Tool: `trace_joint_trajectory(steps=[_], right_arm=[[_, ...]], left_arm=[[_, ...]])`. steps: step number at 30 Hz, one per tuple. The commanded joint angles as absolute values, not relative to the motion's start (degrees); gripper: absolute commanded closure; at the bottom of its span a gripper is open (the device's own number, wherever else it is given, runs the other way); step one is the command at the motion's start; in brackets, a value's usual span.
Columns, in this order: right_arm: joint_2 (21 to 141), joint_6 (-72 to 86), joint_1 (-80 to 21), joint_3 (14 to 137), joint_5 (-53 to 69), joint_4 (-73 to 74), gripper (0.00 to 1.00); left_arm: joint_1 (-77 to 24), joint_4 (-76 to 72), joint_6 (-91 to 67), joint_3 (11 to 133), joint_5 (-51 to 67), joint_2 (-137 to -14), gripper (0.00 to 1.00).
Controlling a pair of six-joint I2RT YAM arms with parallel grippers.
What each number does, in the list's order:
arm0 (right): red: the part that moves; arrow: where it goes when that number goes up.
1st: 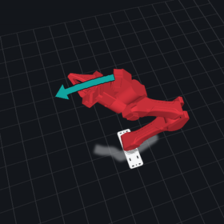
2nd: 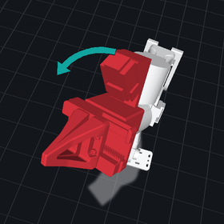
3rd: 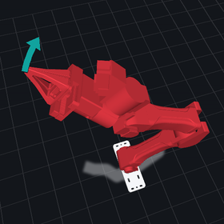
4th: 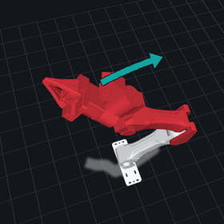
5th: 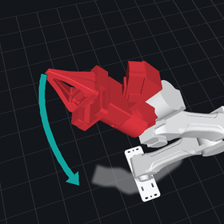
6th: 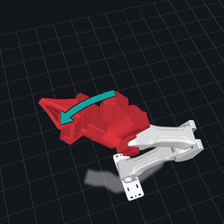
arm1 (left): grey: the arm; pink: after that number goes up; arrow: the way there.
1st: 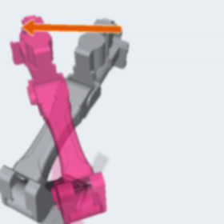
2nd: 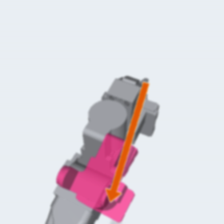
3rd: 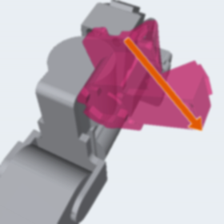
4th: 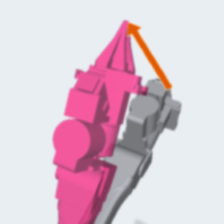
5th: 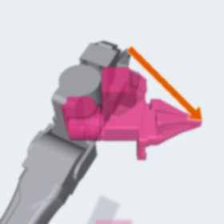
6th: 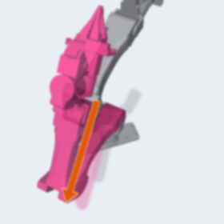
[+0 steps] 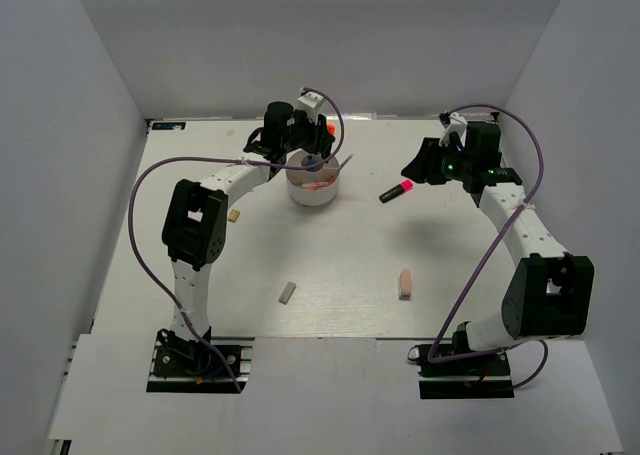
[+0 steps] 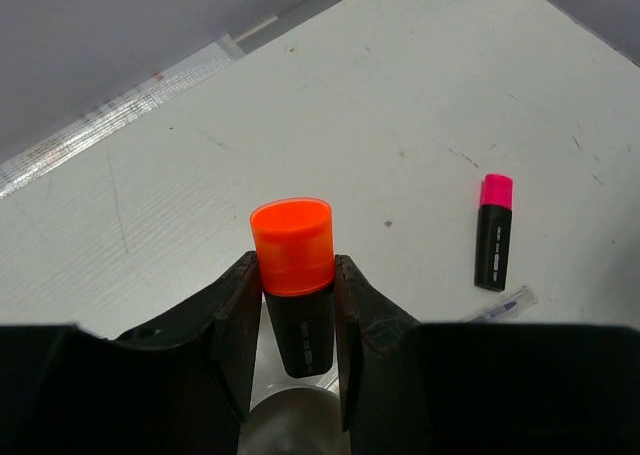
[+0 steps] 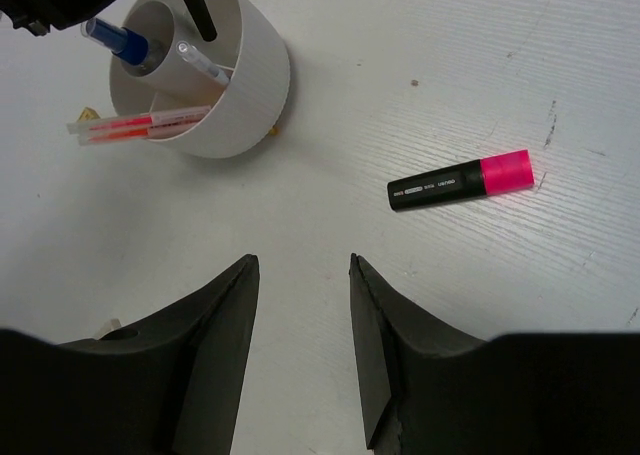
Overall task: Sort the stationery into containers
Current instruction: Place the pen in the storage box.
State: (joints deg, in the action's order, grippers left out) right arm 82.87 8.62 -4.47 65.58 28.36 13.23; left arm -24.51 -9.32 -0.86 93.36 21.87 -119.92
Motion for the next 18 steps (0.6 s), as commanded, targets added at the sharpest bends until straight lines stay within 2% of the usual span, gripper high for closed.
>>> trace_joint_trajectory(steps=[1,7,10,11,13,14,18], right_arm=[[82.97,8.96,-4.04,67.59,29.71,12.39,0.52],[82.88,9.14,-3.96,67.24,29.79,12.39,0.52],[82.88,9.14,-3.96,67.24,29.71,12.22,0.5],[82.97,9.14,-3.78,67.24,29.53,12.39,0.49],[82.97,9.14,-3.78,67.24,29.44,12.39,0.48],[82.97,9.23,-3.95,67.24,29.44,12.39,0.48],[83.14,9.84,-3.96,67.15,29.53,12.22,0.46]], left_arm=[[-24.79,-8.79,-0.79,95.54,22.06,-119.0,0.95],[-24.79,-8.79,-0.97,96.33,21.8,-119.53,0.95],[-24.79,-8.44,-0.97,96.42,21.71,-119.53,0.83],[-24.79,-8.52,-0.97,96.42,21.8,-119.62,0.74],[-24.79,-8.7,-0.97,96.24,21.71,-119.44,0.68],[-24.79,-9.05,-1.23,96.24,21.53,-119.44,0.59],[-24.79,-8.61,-1.32,96.77,21.01,-119.44,0.49]])
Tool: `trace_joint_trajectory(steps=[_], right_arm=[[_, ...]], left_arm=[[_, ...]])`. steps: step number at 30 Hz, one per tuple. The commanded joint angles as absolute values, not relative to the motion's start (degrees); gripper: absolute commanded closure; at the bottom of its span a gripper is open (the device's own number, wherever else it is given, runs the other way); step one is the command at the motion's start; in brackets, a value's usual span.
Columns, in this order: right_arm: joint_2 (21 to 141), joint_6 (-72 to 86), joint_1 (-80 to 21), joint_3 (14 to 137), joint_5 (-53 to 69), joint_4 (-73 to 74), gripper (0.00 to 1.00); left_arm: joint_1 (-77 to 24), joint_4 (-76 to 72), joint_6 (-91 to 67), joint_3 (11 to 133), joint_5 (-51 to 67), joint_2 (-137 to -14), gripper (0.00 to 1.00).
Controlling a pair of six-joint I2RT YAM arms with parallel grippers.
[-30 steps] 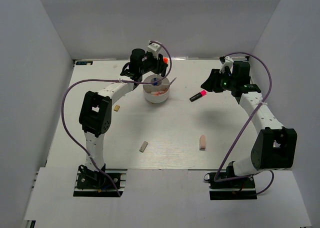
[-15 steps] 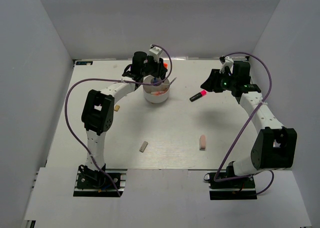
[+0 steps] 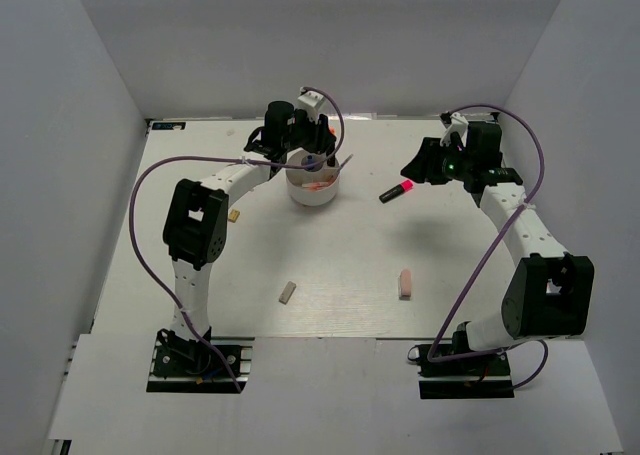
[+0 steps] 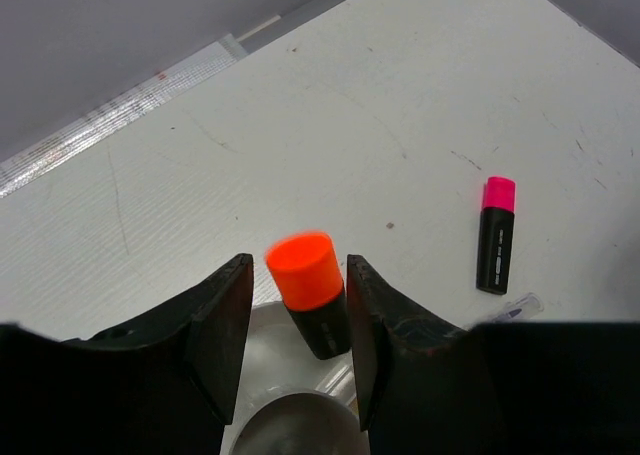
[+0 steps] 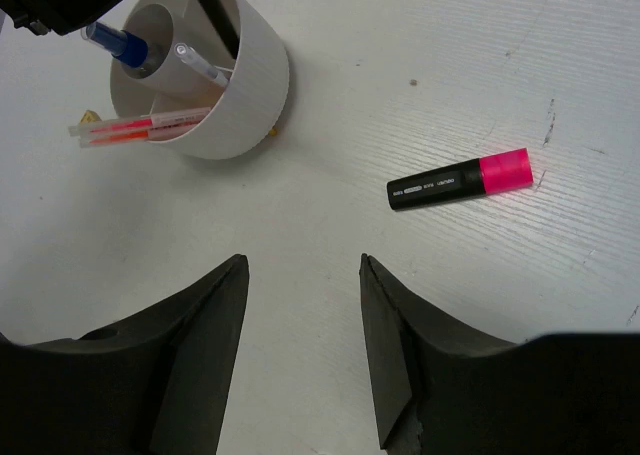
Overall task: Sort the stationery into containers
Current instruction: Place the pen in the storage box.
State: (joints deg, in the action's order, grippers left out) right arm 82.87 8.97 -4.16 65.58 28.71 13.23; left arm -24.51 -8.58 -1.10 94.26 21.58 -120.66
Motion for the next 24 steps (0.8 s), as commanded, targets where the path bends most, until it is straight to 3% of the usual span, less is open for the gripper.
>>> trace_joint_trajectory(steps=[1,5,13,19,24], right_arm=[[83.23,10.02,-3.87,67.15,29.44,12.04,0.45],[83.23,10.11,-3.87,67.32,29.62,12.04,0.44],[83.14,10.54,-3.78,66.97,27.69,11.69,0.46],[86.91,12.91,-3.95,70.13,9.19,14.76,0.49],[95.09,25.64,-5.01,77.95,-2.17,23.55,0.49]], left_arm=[[-24.79,-8.53,-1.23,96.94,21.01,-119.36,0.47],[-24.79,-7.91,-1.23,97.03,20.22,-119.18,0.37],[-24.09,-10.63,-4.04,97.46,18.64,-116.02,0.38],[-23.47,-1.69,-1.87,108.8,8.73,-113.92,0.37],[-23.47,1.39,3.07,103.3,-1.29,-107.41,0.31]])
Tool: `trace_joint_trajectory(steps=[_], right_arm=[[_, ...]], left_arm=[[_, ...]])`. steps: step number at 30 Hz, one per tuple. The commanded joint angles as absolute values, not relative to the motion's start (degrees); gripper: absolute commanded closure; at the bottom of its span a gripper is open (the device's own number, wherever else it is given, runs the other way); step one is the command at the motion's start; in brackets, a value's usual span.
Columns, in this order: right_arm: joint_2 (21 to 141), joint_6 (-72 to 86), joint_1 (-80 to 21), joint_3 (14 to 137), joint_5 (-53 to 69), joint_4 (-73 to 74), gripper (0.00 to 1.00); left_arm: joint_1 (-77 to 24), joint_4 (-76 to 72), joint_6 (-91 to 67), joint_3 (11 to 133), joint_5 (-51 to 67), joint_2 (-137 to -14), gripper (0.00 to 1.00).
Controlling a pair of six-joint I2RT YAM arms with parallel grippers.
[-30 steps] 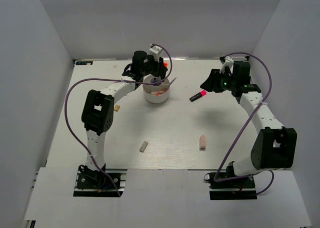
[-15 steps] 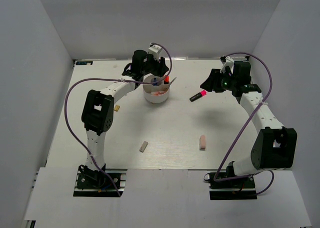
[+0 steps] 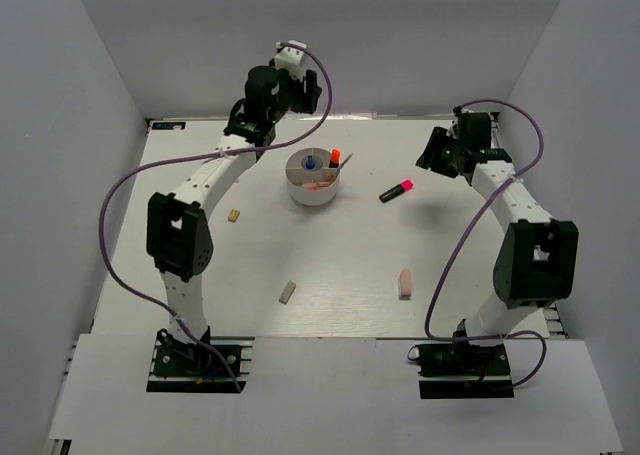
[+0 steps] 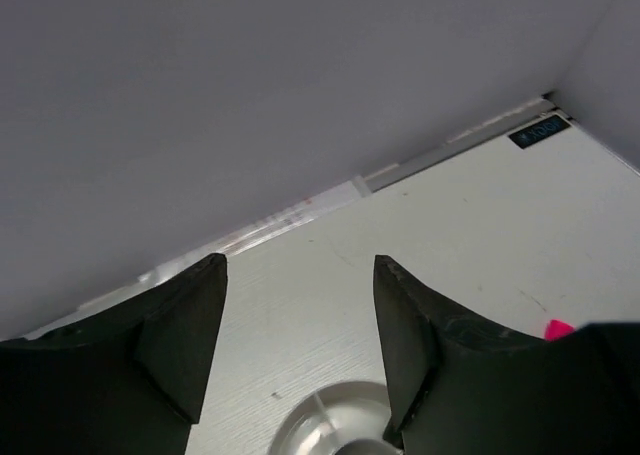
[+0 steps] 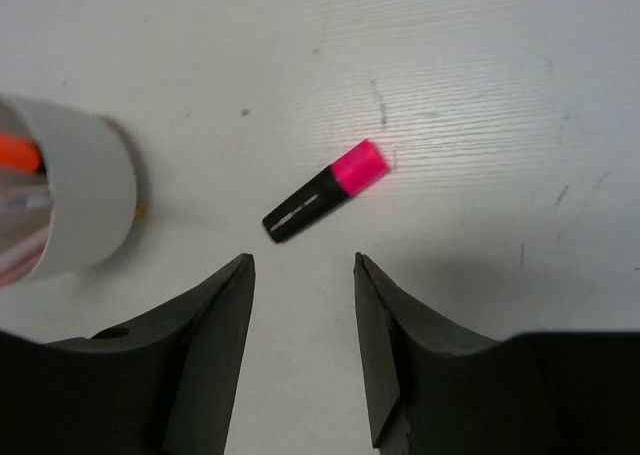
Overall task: Sort the stationery into containers
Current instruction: Place the pen in the storage box, then pick up the pen from the center of the board.
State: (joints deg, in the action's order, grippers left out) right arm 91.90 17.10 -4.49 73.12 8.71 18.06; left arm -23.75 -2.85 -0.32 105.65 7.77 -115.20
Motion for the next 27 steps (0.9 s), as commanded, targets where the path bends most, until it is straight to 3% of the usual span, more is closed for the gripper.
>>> trace_joint_trajectory(steps=[1,2,4,13,24,27], right_arm=[[96.58,26.88,-5.36,78.22,-3.07,23.55,0.47],[97.37,27.94,-6.06,79.01,-4.21,23.55,0.37],[100.87,32.24,-7.64,82.07,-7.8,25.3,0.34],[113.28,35.95,-12.21,89.73,-17.04,27.33,0.34],[120.67,37.18,-12.66,90.17,-16.88,24.52,0.34],[121.9,36.92,-12.74,90.7,-15.74,23.56,0.38]], left_arm=[[-23.47,2.02,3.51,101.88,-2.36,-106.1,0.29],[-23.47,2.28,3.78,100.39,-4.29,-103.82,0.28],[-22.94,2.11,4.22,95.64,-6.14,-101.52,0.27],[-22.94,3.51,3.52,84.03,-11.42,-92.64,0.26],[-22.94,4.75,1.84,80.25,-12.74,-90.62,0.26],[-22.94,4.83,2.02,80.24,-13.01,-90.62,0.26]])
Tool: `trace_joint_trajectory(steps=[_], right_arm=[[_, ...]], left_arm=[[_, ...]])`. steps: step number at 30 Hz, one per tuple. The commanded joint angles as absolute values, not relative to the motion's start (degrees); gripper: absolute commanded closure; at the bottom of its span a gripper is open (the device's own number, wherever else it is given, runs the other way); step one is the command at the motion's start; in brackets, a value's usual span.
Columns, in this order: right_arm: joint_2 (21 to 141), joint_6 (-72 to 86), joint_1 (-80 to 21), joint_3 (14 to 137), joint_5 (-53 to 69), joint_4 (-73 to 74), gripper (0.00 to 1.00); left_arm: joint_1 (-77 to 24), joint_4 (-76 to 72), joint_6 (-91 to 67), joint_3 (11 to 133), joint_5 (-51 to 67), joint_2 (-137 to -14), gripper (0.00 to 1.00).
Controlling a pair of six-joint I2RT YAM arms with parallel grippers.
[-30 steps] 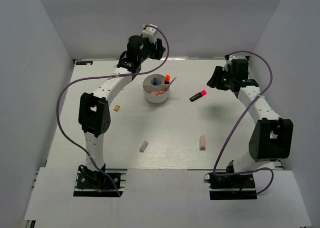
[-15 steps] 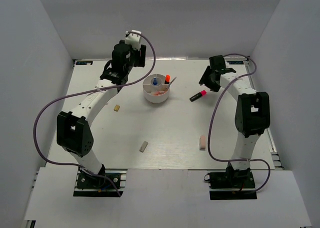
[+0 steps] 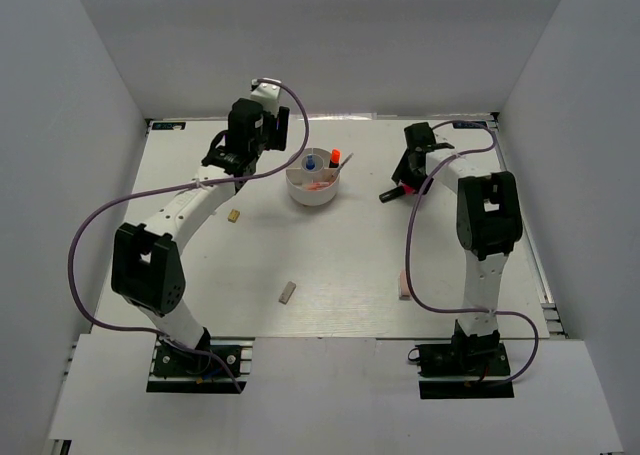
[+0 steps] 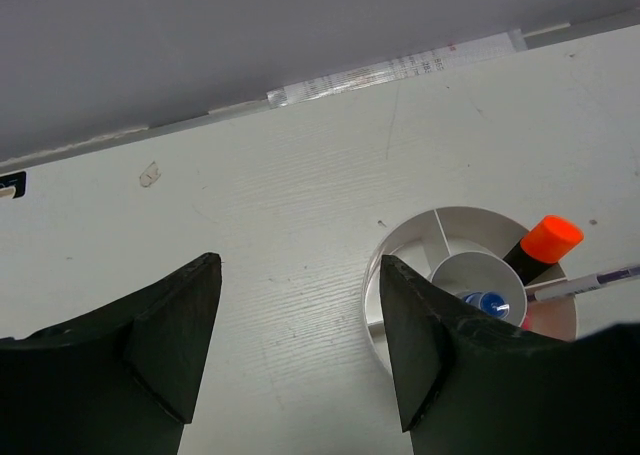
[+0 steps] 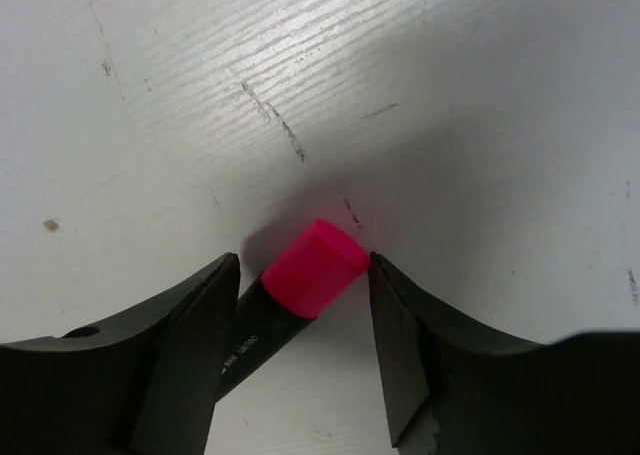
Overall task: Sort the stationery into containers
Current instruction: Pick up the pen from the center of the board.
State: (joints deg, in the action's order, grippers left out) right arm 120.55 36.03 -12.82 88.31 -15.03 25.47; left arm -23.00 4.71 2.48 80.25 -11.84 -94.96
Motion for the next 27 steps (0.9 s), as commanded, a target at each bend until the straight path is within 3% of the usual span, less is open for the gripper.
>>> trace_joint_trajectory(steps=[1,11,15,27], right_arm=[[122.43,36.83,-12.74,90.62,-15.47,23.12,0.41],[120.94,36.47,-11.96,87.45,-11.0,23.2,0.77],[119.62,35.16,-11.6,87.98,-7.31,22.59,1.0],[107.6,30.85,-10.99,91.32,4.13,15.57,1.0]], left_arm=[[-22.94,4.92,2.11,80.16,-13.09,-90.62,0.26],[-22.94,5.36,1.85,78.75,-13.54,-89.74,0.25],[-22.94,5.53,0.62,77.78,-13.8,-89.03,0.24],[-21.27,6.24,-9.66,72.42,-6.25,-83.59,0.1]])
